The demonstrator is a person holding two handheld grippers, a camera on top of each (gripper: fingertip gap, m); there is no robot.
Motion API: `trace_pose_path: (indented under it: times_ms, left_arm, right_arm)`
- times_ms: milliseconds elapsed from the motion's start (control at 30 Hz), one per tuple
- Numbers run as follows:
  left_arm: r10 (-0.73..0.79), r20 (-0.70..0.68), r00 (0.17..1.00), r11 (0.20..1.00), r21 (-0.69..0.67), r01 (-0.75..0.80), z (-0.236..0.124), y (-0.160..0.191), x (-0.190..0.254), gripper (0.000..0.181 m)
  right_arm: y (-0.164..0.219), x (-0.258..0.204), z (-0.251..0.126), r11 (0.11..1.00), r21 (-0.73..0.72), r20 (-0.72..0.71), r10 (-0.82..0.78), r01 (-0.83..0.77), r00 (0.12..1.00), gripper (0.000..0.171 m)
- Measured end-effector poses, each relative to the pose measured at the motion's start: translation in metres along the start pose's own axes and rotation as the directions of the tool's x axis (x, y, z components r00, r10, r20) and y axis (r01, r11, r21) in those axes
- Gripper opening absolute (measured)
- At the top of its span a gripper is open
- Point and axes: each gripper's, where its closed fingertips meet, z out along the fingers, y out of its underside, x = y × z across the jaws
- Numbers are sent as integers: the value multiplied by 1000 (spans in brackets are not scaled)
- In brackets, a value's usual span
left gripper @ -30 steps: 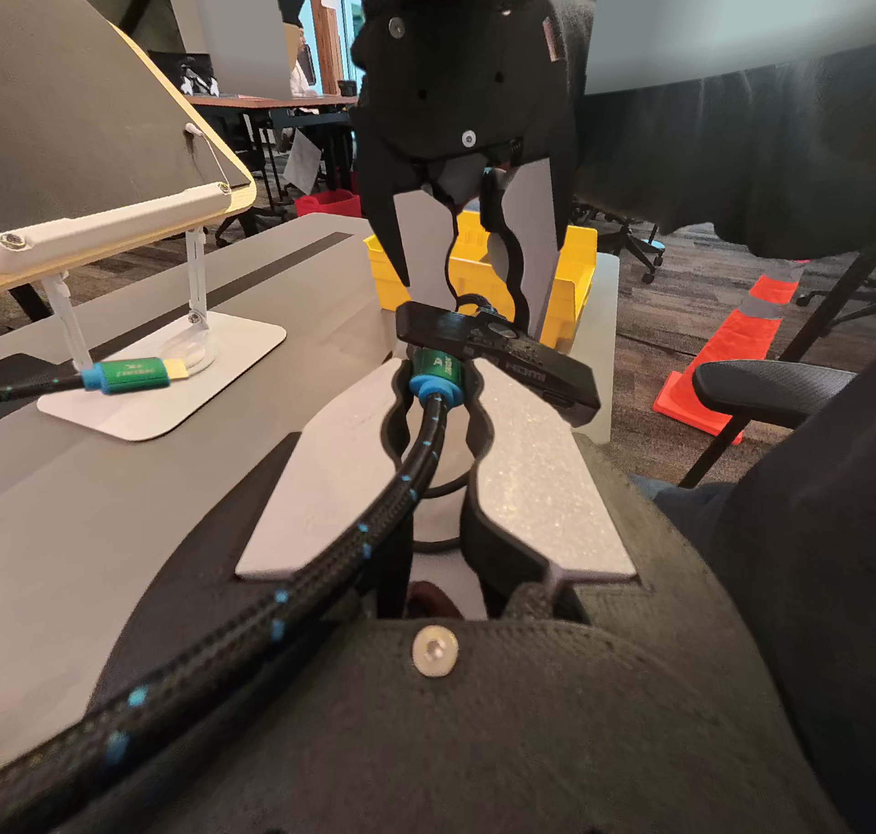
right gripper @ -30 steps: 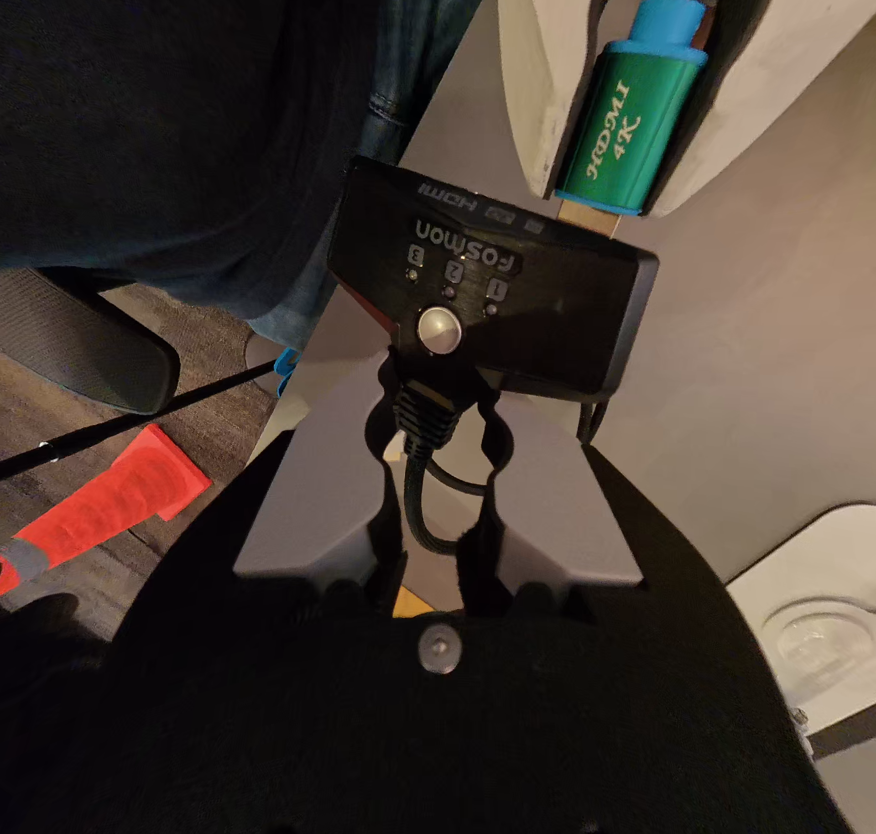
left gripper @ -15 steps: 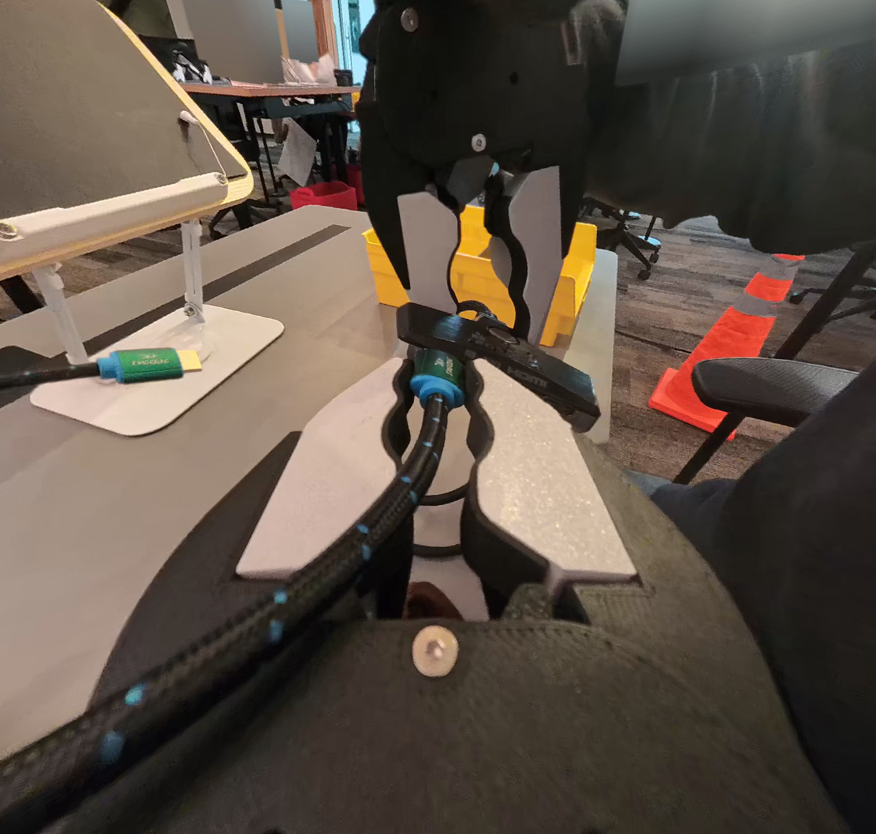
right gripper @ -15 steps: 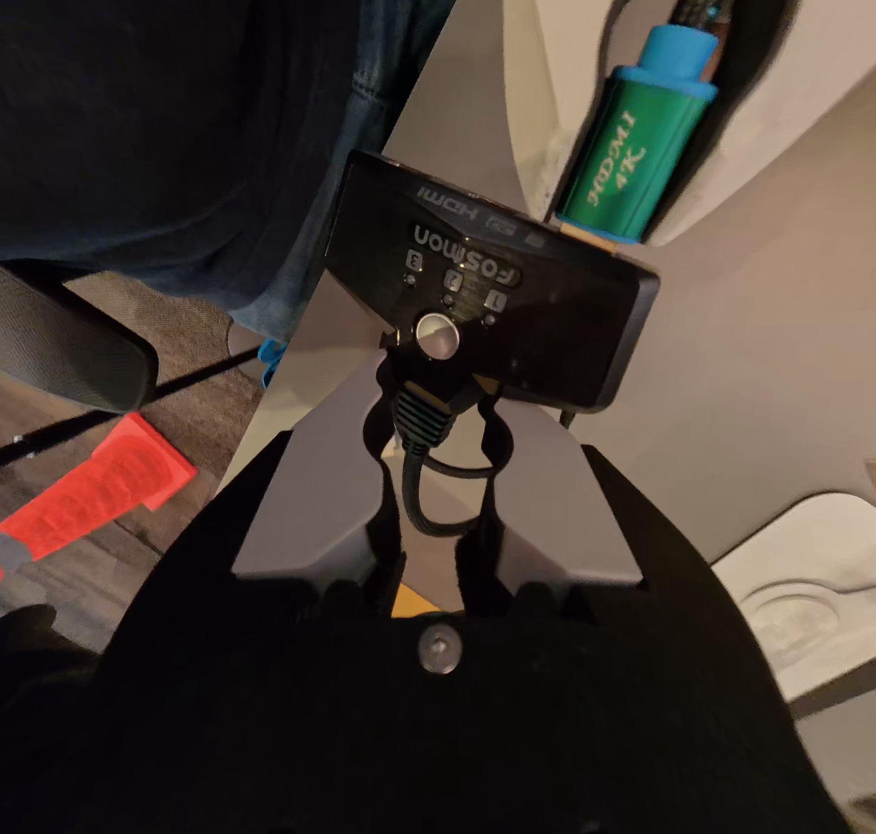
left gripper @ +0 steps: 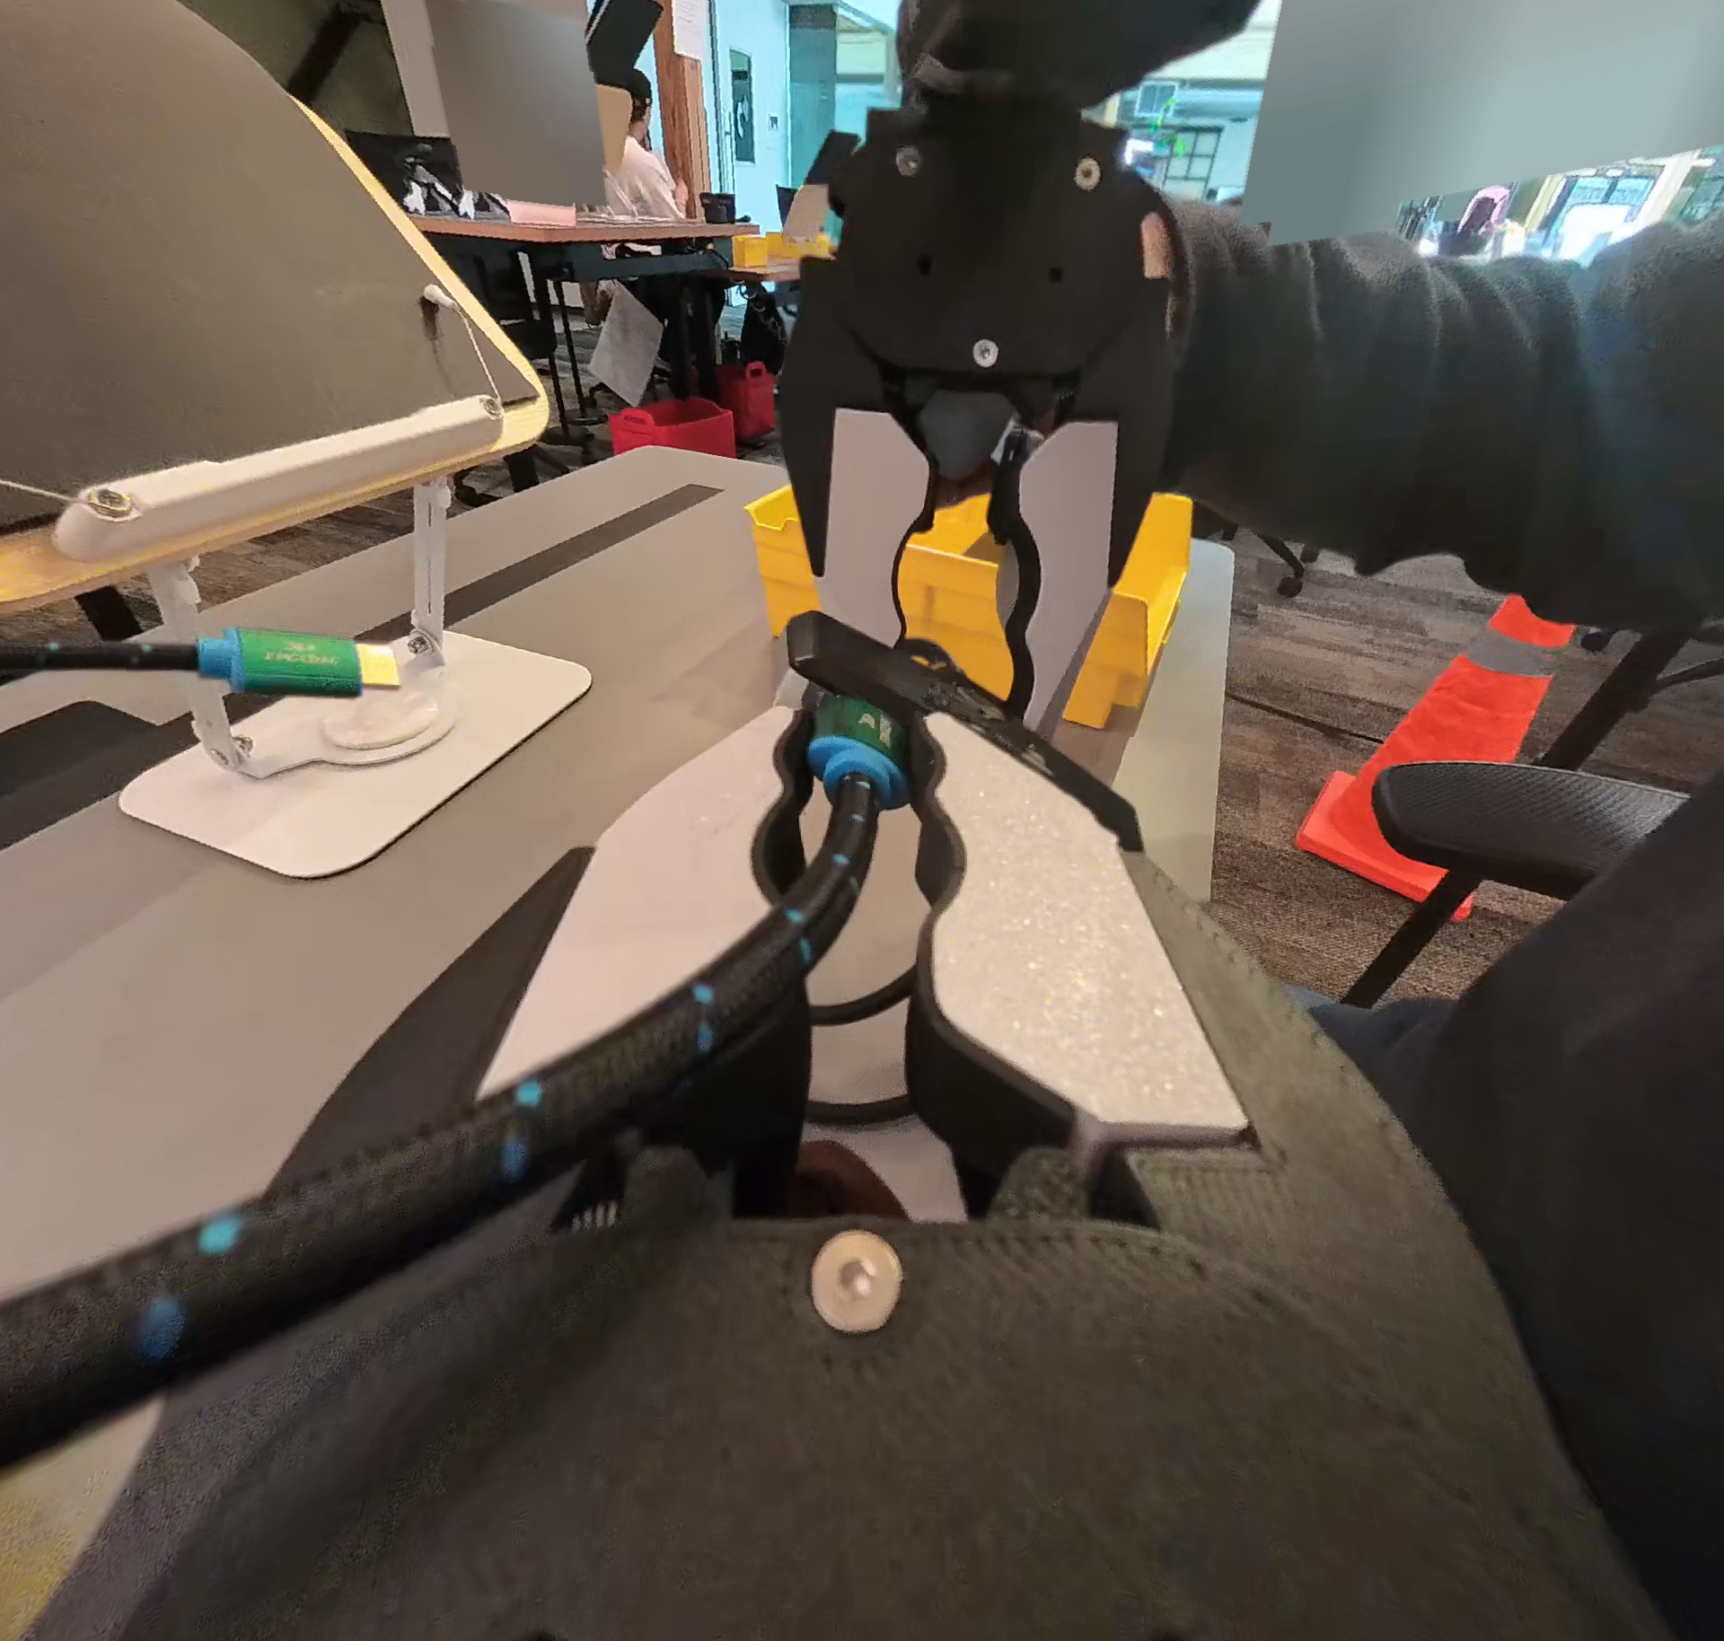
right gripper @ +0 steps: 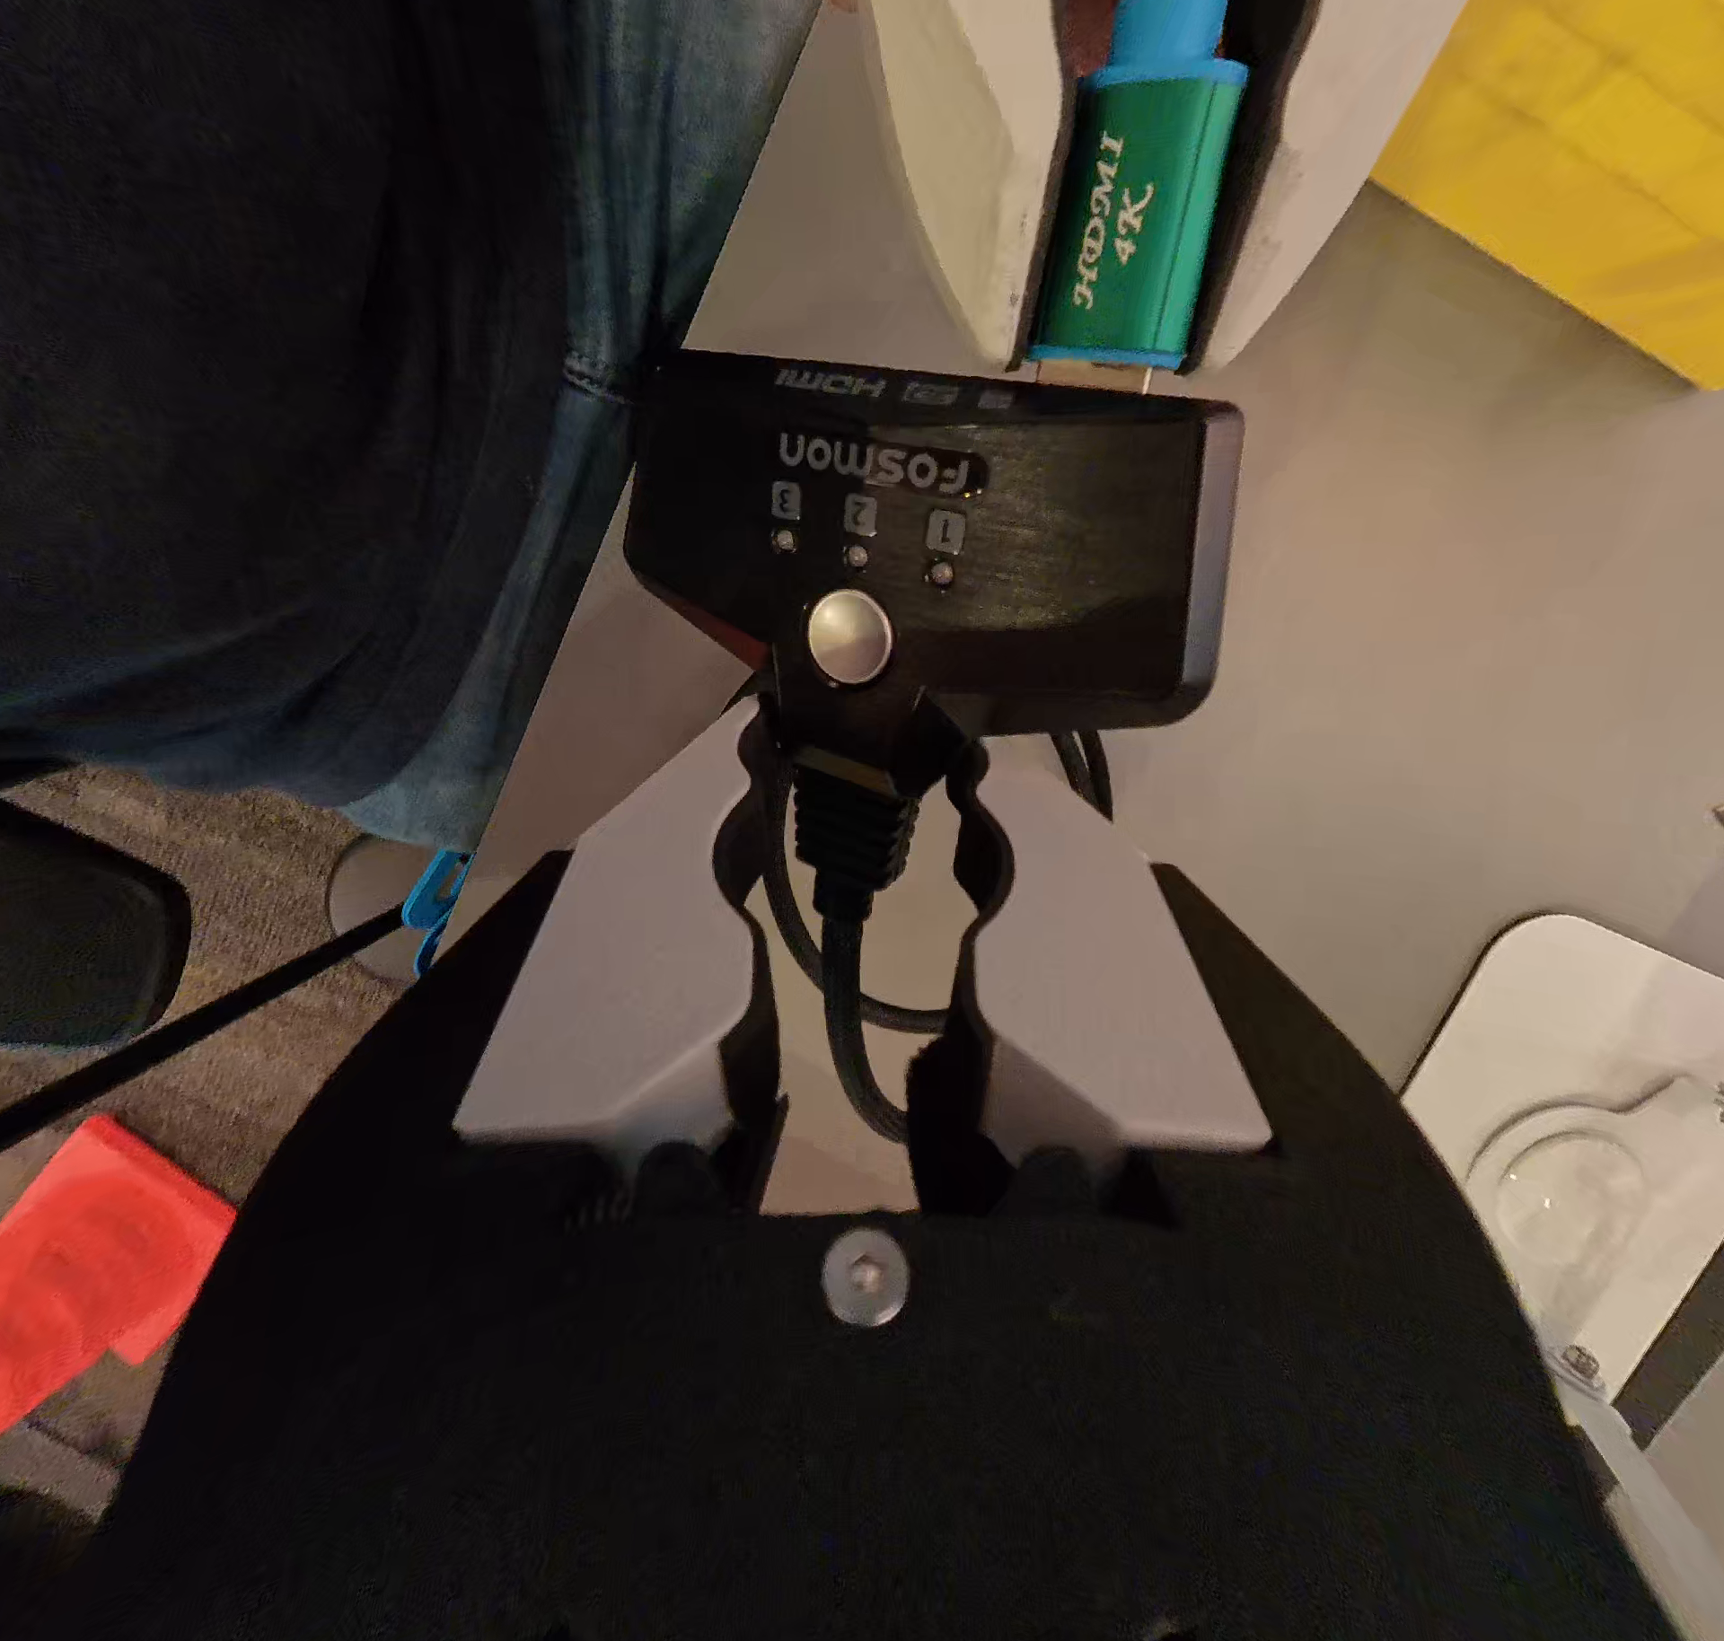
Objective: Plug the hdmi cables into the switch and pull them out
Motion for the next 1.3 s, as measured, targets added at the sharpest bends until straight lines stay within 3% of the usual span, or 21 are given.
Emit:
trace_pose_path:
  times_ms: [133, 233, 367, 500, 567, 633, 833, 967, 1100, 1300]
  left_arm:
    - [-11, 11, 1000, 1000, 15, 11, 1, -4, -1, 19]
    - [-47, 8, 999, 998, 37, 47, 2, -6, -1, 19]
    - [-90, 6, 996, 994, 62, 90, 2, -9, -2, 19]
    - [-131, 4, 991, 987, 92, 130, 5, -13, 1, 18]
    - [-148, 9, 989, 983, 109, 147, 6, -17, 1, 17]
    - [-147, 8, 989, 984, 107, 145, 5, -17, 1, 17]
    - [-103, 9, 995, 991, 91, 101, 4, -16, 2, 18]
    - [-80, 7, 997, 984, 159, 78, -5, -29, 2, 28]
    - [-67, 12, 998, 984, 164, 64, -4, -28, 4, 3]
    - [-113, -6, 994, 975, 193, 112, -3, -29, 2, 2]
  right_arm:
    - [-4, 7, 6, 999, 34, -104, 1, 2, 995, 39]
    - [-10, 14, 6, 997, 78, -211, 18, -1, 977, 65]
    - [-10, 24, 16, 990, 136, -345, 83, -38, 935, 87]
    - [-12, 33, 26, 970, 211, -425, 200, -118, 883, 85]
    - [-17, 33, 28, 962, 249, -448, 218, -113, 867, 75]
    - [-18, 29, 32, 968, 235, -462, 195, -93, 865, 45]
    - [-12, 23, 28, 978, 181, -434, 171, -100, 885, 41]
    - [-3, 20, 26, 988, 120, -414, 138, -96, 900, 41]
    - [-6, 14, 26, 992, 104, -395, 102, -66, 913, 41]
    - [-12, 9, 20, 986, 155, -382, 120, -65, 916, 39]
